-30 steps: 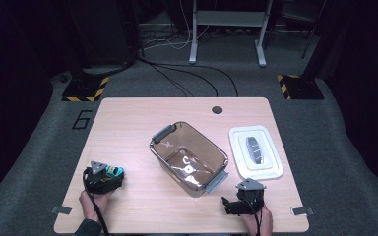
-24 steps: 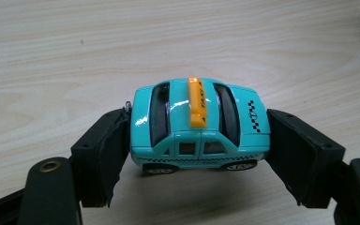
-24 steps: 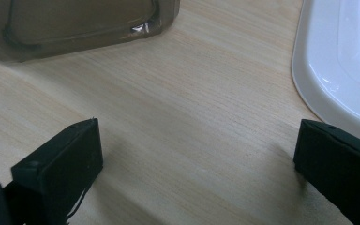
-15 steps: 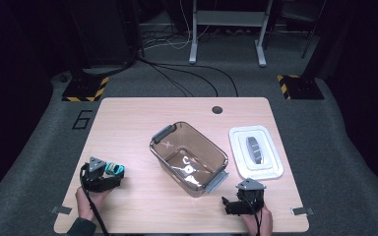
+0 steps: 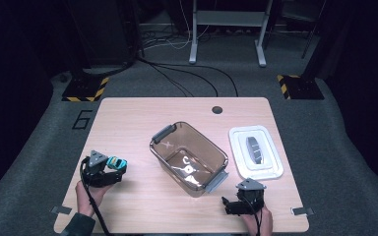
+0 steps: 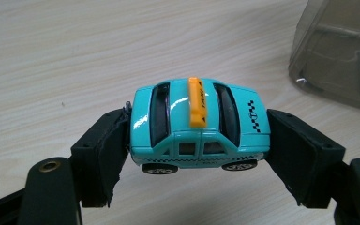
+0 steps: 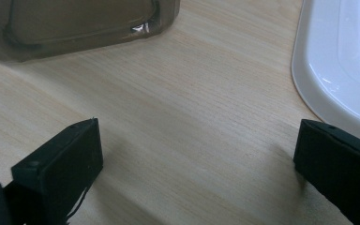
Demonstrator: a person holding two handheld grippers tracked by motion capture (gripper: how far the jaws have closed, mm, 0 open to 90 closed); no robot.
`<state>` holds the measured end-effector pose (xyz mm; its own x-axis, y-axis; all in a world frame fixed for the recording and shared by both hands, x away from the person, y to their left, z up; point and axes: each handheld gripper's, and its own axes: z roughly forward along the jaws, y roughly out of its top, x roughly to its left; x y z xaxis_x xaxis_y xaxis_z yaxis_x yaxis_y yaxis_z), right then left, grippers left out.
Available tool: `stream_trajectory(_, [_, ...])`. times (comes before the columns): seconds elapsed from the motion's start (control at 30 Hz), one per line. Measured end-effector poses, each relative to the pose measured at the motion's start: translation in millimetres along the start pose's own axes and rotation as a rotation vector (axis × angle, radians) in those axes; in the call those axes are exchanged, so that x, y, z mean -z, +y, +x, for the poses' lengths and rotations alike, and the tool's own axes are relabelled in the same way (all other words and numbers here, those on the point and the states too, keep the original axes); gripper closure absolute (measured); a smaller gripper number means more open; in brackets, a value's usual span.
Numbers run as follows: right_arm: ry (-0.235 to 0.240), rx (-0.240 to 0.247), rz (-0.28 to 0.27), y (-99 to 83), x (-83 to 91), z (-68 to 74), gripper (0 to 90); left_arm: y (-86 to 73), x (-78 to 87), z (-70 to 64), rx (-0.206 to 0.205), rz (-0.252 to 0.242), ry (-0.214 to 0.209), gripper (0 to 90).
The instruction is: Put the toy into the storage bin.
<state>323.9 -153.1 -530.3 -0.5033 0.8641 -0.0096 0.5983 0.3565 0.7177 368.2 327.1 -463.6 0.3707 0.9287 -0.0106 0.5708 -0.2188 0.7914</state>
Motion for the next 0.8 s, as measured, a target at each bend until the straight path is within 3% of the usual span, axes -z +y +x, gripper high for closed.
stream_trajectory(0.37, [0.0, -0.005, 0.001, -0.1, 0.1, 0.4, 1.0, 22.0, 9.1, 0.8, -0.015, -0.028, -0.023, 24.5])
stream_trajectory(0.8, [0.0, -0.005, 0.001, -0.1, 0.1, 0.4, 1.1, 51.7, 17.7, -6.2, -0.073, -0.054, -0.042, 24.5])
